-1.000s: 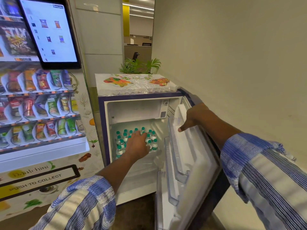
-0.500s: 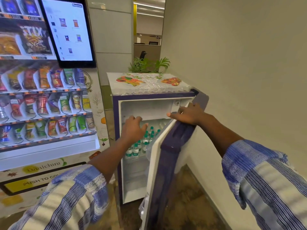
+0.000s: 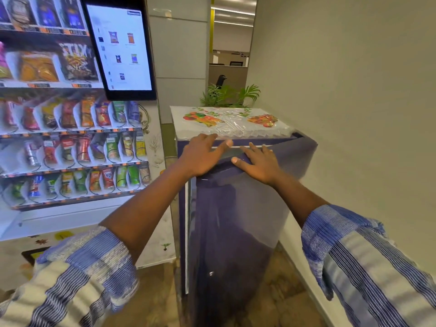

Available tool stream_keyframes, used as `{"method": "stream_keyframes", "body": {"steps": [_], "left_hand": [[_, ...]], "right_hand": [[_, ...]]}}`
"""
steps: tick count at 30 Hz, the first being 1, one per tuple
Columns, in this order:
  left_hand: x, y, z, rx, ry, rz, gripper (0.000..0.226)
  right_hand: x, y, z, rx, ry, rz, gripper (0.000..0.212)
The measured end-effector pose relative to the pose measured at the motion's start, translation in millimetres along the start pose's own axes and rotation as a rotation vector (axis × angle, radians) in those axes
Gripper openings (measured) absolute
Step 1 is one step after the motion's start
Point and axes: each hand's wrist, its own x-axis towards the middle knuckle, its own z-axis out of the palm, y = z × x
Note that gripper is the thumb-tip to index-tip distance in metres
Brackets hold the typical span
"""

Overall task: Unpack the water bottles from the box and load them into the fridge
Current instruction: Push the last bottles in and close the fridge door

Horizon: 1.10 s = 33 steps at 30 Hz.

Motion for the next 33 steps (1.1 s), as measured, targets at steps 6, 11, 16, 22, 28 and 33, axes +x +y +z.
{"method": "stream_keyframes", "body": {"steps": [6,11,16,22,28,33], "left_hand": [[-5.1,-12.2,35.3,0.473,-0.108,-0.044,0.104],[11.1,-28.6,44.3,0.526,-0.028,-0.155,0.117],[30.2,-44.2,51.9,0.522,0.048,-0.181,0.121],[44.9,-58.8,55.4,0.520,0.081,-0.159,0.122],[46.0,-64.2,61.9,0.515,0.143,-0.148,0.120],[46.2,-61.9,63.9,0.499,0.157,-0.173,0.117]], "right_hand": [[30.0,4.6,18.7,0.039,0.036,-0.136,0.072],[54.4,-0.9,27.2,-0.018,0.039,-0.164,0.076],[74.8,-8.0,31.3,-0.014,0.047,-0.166,0.077],[86.7,-10.4,37.1,-0.014,0.035,-0.146,0.081],[88.9,-8.2,40.4,-0.005,0.052,-0.167,0.083],[88.9,-5.5,40.5,0.001,0.049,-0.193,0.080]]}}
